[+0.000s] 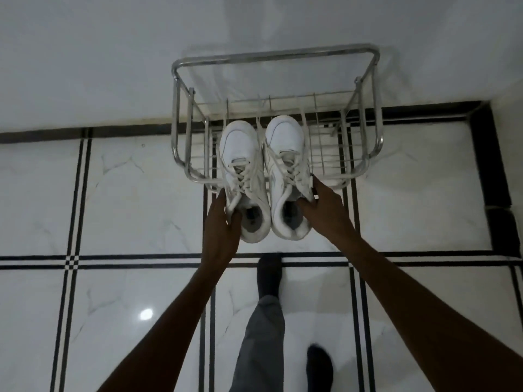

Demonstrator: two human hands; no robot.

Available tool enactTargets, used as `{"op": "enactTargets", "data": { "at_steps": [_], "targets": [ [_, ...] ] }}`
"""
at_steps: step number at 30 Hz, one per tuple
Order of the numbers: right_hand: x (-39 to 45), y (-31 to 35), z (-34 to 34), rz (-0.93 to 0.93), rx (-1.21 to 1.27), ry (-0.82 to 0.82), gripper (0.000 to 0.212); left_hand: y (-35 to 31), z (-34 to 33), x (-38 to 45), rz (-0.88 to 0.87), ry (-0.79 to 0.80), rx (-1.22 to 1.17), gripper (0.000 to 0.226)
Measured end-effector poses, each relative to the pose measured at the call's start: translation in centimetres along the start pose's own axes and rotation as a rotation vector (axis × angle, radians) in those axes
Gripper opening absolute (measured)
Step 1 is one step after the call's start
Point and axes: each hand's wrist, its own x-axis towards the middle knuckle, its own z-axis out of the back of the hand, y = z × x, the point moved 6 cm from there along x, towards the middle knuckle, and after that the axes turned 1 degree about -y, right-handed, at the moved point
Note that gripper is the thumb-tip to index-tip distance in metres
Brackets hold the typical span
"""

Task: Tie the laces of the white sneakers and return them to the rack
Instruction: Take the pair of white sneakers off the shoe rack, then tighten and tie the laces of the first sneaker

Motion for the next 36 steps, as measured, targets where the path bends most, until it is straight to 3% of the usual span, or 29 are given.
{"op": "enactTargets", "data": {
  "at_steps": [5,10,17,24,28,31,34,36],
  "targets": [
    [-7.8,-5.7,-2.7,0.091,0.023,-0.049,0.05,4.6,-1.8,-8.8,-0.041,-0.052,-0.036,0.05],
    [-11.6,-15.2,-8.1,0.016,-0.03,-0.009,0.037,14.1,-6.2,-13.6,0.071,-0.044,0.04,0.035],
    [-10.8,-31.2,-18.4,-0.222,-0.19,-0.024,0.039,30.4,-15.7,-14.4,0.151,0.056,0.114,0.038],
    [-8.4,-41.7,-22.3,-0.238,-0.292,-0.079,0.046,40.2,-21.9,-13.0,0.149,0.083,0.108,0.029],
    [-8.8,-43.0,-22.1,-0.192,-0.354,-0.105,0.051,41.1,-22.4,-13.5,0.119,0.049,0.069,0.041],
    [-10.3,-39.8,-22.0,-0.019,-0.476,-0.255,0.055,41.1,-21.4,-13.9,0.134,0.016,0.047,0.049],
    [-12.2,-34.8,-23.6,0.263,-0.536,-0.402,0.038,40.9,-20.4,-13.6,0.081,-0.032,0.006,0.058],
    [-11.6,-33.4,-25.7,0.32,-0.469,-0.334,0.025,40.3,-19.9,-12.8,0.007,-0.058,-0.019,0.051]
  ]
}}
